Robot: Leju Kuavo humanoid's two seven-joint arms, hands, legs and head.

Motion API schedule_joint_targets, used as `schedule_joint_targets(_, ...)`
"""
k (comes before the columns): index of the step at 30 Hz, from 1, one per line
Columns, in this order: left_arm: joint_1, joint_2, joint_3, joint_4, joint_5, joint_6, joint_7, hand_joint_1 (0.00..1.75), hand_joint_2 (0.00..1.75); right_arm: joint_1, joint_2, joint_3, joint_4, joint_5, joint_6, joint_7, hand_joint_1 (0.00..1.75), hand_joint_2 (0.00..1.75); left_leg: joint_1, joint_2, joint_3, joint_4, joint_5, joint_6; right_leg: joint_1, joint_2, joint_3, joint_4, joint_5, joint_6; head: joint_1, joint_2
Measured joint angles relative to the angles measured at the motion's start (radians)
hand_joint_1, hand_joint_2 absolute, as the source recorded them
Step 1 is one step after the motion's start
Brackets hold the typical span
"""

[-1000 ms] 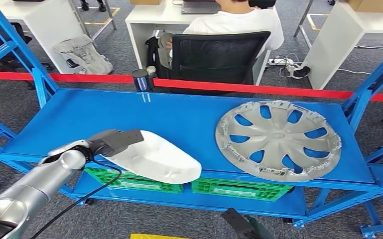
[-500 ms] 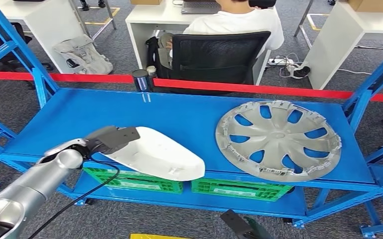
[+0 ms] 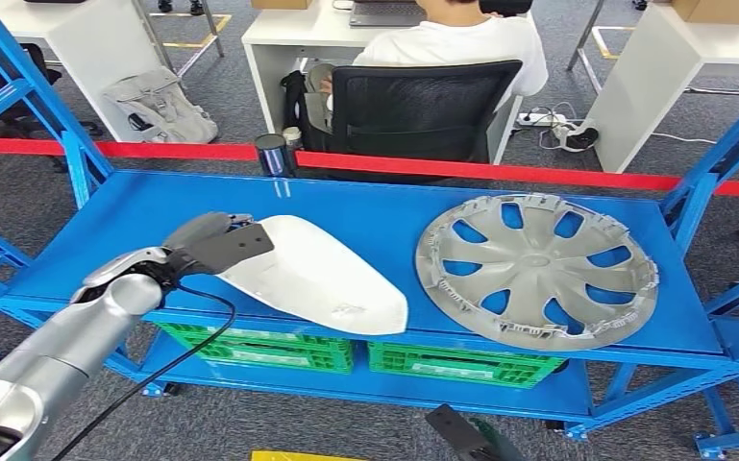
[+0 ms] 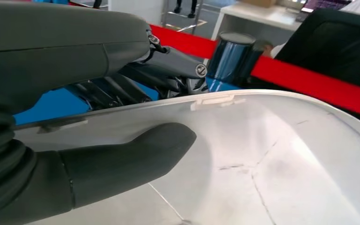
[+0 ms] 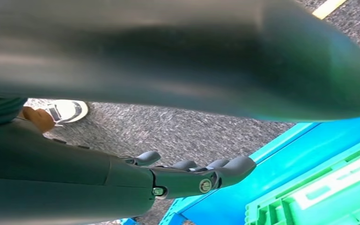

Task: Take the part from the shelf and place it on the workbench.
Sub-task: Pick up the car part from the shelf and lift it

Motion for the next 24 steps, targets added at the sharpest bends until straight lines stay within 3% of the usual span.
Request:
schedule_joint_targets(16,0.002,0.0,0.024,-0.116,0.08,0.0,-0.017,1.75,1.75,0.0,-0.002,0.003,0.004,-0.011,0.0,-0.001,0.0,0.0,0.0,0.0,0.0,0.0,0.0,0.0,0.0,0.0,0.0,0.0,0.0,0.0,0.0,0.0)
schedule_joint_targets(24,0.087,0.022,0.094,-0.421,0.284,-0.093,-0.097,1.75,1.75,0.003,-0.005,0.004,0.005,-0.03,-0.003,-0.021,0.0,0.0,0.0,0.0,0.0,0.0,0.0,0.0,0.0,0.0,0.0,0.0,0.0,0.0,0.0,0.0)
